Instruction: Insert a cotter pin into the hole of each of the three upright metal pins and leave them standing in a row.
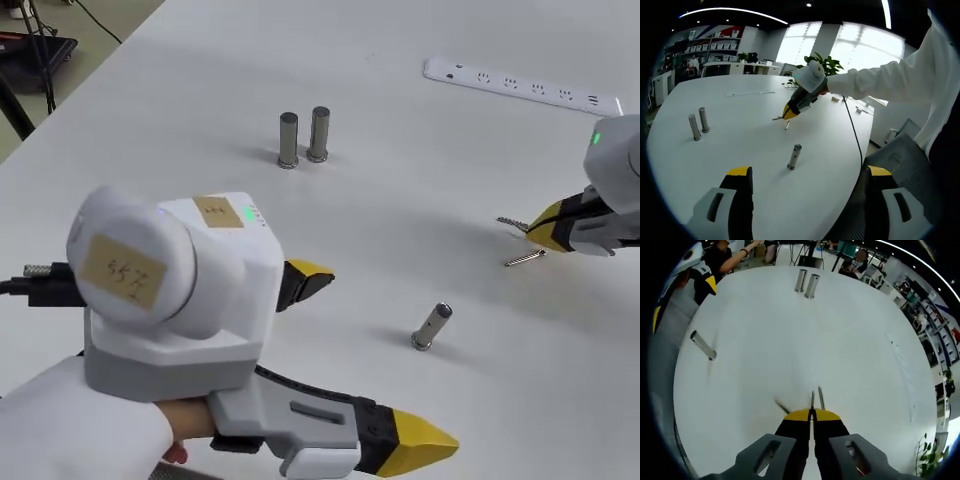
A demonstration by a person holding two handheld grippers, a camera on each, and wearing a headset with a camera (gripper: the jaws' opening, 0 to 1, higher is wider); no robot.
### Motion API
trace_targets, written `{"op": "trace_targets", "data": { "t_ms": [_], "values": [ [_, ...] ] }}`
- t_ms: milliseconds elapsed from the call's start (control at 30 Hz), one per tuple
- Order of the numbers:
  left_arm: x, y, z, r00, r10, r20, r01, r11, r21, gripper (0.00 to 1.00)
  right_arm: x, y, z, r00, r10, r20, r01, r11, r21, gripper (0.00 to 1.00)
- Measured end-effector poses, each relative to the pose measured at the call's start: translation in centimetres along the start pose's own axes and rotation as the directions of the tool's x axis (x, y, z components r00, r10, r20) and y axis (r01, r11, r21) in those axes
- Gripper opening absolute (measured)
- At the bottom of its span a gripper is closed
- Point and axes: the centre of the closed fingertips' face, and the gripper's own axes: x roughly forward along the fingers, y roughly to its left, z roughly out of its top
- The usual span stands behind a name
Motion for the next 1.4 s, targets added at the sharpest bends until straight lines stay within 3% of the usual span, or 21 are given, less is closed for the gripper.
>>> {"op": "trace_targets", "data": {
  "t_ms": [167, 300, 400, 700, 767, 967, 1300, 1400],
  "values": [
    [0.1, -0.1, 0.0, 0.9999, 0.007, -0.011, -0.006, 1.000, 0.021, 0.90, -2.1, 0.0, 1.0, 0.9967, -0.055, 0.060, 0.055, 0.998, 0.008, 0.00],
    [0.4, -0.1, 0.8, 1.0000, 0.007, 0.004, -0.007, 1.000, 0.012, 0.85, -3.9, 0.3, 2.0, 0.9895, -0.091, 0.112, 0.090, 0.996, 0.015, 0.00],
    [0.5, 0.1, 1.0, 0.9998, 0.020, 0.006, -0.020, 1.000, -0.009, 0.84, -5.5, 0.3, 2.8, 0.9749, -0.159, 0.156, 0.158, 0.987, 0.020, 0.00],
    [1.5, -0.5, 1.1, 0.9983, -0.025, -0.053, 0.026, 0.999, 0.024, 0.75, -9.2, 2.6, 3.9, 0.9423, -0.241, 0.233, 0.243, 0.970, 0.020, 0.00],
    [1.7, -0.6, 1.4, 0.9979, -0.031, -0.058, 0.033, 0.999, 0.037, 0.74, -9.5, 2.7, 3.6, 0.9357, -0.252, 0.248, 0.251, 0.967, 0.033, 0.00],
    [2.8, -0.9, 2.7, 0.9953, -0.073, -0.063, 0.076, 0.996, 0.041, 0.68, -10.2, 3.8, 3.5, 0.9291, -0.265, 0.258, 0.261, 0.964, 0.048, 0.00],
    [5.1, -1.3, 5.6, 0.9905, -0.130, -0.043, 0.132, 0.990, 0.045, 0.57, -11.6, 6.9, 5.4, 0.9089, -0.259, 0.327, 0.246, 0.966, 0.083, 0.00],
    [5.5, -1.5, 6.0, 0.9861, -0.156, -0.056, 0.159, 0.986, 0.053, 0.49, -11.7, 7.7, 5.9, 0.9096, -0.252, 0.331, 0.244, 0.968, 0.064, 0.00]
  ]
}}
